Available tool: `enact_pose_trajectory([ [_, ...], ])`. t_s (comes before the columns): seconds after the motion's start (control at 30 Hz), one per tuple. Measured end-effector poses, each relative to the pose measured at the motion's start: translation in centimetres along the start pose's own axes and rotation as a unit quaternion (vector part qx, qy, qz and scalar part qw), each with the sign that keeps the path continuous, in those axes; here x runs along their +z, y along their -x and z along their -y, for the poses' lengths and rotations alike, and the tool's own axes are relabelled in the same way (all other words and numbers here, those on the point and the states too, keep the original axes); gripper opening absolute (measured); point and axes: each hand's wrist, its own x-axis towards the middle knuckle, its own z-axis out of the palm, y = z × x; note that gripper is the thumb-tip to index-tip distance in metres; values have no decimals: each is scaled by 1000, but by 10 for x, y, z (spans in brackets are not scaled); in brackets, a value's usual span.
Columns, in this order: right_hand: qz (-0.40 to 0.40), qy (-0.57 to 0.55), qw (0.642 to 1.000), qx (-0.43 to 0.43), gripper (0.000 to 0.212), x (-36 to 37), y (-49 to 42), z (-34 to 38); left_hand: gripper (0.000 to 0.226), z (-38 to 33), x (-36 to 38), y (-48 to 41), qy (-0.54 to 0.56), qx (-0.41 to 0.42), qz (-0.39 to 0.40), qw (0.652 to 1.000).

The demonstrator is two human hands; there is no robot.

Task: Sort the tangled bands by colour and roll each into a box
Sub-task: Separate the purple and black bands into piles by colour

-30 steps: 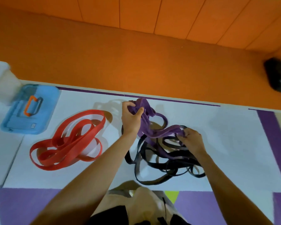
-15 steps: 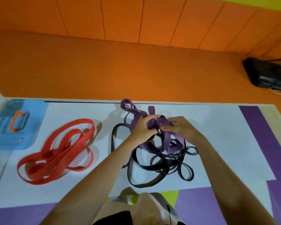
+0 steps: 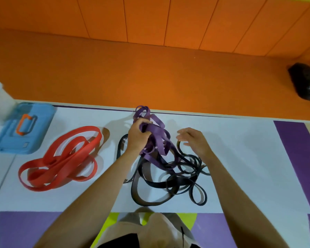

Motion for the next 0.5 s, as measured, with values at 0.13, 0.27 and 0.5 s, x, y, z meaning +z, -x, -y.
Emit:
enact_pose_trajectory([
  [0.13, 109, 206, 971, 50, 58, 14, -9, -59, 35, 13, -11, -2, -25, -29, -80, 996],
  [0.27, 214, 416, 882, 56, 116, 35, -5, -100, 35, 25, -14, 5, -76, -32, -123, 989],
  [0.5, 45, 410, 907, -85, 14, 27, -5, -131, 35, 26, -5, 5, -87, -43, -156, 983],
])
